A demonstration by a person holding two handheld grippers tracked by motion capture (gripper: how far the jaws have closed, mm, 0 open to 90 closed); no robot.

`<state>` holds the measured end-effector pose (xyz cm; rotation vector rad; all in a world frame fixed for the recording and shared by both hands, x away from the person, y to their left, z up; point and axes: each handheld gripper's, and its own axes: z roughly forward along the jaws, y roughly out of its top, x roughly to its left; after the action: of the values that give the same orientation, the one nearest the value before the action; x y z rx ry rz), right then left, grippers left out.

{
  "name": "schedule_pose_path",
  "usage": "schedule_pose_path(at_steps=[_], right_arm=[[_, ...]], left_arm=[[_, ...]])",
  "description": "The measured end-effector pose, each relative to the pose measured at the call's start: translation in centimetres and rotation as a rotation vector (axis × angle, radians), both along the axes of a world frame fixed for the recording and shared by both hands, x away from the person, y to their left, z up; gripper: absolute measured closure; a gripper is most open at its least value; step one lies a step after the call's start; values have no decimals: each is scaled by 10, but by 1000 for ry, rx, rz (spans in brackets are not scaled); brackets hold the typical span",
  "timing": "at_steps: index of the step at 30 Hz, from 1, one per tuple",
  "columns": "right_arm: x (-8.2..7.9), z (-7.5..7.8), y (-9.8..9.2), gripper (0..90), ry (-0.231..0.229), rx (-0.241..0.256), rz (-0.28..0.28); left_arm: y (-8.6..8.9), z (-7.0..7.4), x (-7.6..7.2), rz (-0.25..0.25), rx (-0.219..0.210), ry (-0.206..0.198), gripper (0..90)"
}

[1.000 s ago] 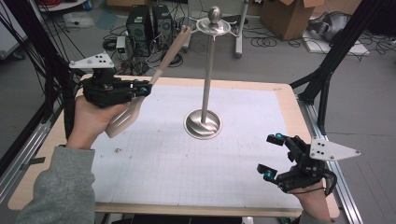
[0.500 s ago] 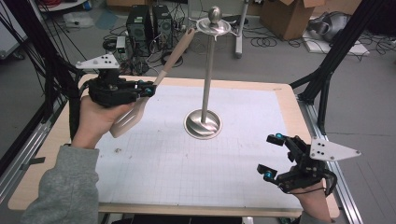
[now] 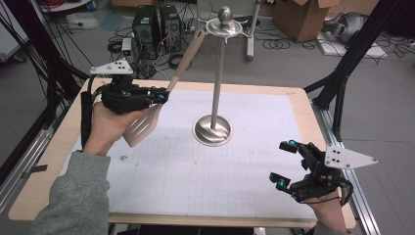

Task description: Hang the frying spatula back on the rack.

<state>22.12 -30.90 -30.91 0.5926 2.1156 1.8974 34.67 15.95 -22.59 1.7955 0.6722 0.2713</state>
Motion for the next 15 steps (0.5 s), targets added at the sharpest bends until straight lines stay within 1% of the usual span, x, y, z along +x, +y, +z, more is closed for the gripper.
schedule_pose_path(at_steps=[8, 12, 15], right_arm=[[-1, 1, -1, 45, -7, 3, -1], [-1, 0, -1, 45, -4, 4, -4], [0, 0, 0, 45, -7, 0, -2]], left_arm=[[-10, -7, 5, -2, 3, 10, 776], [-13, -8, 7, 0, 11, 6, 776], [-16, -11, 7, 7, 3, 2, 776]])
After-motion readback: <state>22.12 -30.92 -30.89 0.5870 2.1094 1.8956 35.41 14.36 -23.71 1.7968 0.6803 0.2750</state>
